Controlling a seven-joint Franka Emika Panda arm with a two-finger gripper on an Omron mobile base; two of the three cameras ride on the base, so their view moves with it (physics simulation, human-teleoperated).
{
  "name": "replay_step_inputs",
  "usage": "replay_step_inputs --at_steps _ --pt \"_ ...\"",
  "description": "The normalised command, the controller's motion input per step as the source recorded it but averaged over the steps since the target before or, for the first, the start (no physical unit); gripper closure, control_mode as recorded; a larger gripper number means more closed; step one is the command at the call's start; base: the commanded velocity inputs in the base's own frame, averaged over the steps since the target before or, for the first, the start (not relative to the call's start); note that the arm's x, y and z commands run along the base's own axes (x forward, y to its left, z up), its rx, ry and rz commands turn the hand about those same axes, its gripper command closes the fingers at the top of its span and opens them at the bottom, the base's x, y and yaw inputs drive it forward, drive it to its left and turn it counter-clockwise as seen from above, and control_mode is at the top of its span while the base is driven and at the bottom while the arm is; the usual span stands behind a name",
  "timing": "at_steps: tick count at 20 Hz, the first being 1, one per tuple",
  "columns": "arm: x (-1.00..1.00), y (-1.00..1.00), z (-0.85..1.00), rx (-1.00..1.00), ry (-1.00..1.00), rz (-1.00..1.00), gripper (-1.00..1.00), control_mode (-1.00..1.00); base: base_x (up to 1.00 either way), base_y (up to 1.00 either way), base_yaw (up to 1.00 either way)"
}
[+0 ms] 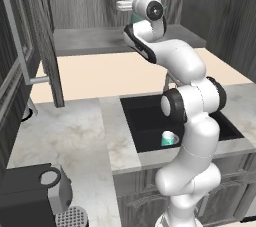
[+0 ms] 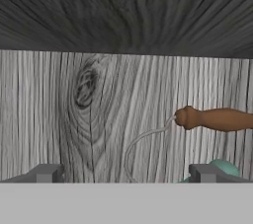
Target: Open the cabinet, pick the kettle from the cabinet, and place it in the sink.
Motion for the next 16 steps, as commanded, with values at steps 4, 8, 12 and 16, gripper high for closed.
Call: replay_step_inputs --at_steps 4,8,12,16 --pt "0.0 0.0 -0.06 0.02 0.0 0.0 -1.0 -1.0 0.0 0.0 0.0" --pt "-0.18 0.03 -0.01 0.01 0.0 0.0 -1.0 -1.0 0.0 0.0 0.0" --pt "-0.27 0.05 0.01 0.0 -0.01 0.0 -1.0 -1.0 0.0 0.0 0.0" --pt "-0.13 0.04 0.01 0.0 0.0 0.0 -1.0 -1.0 0.0 0.0 0.0"
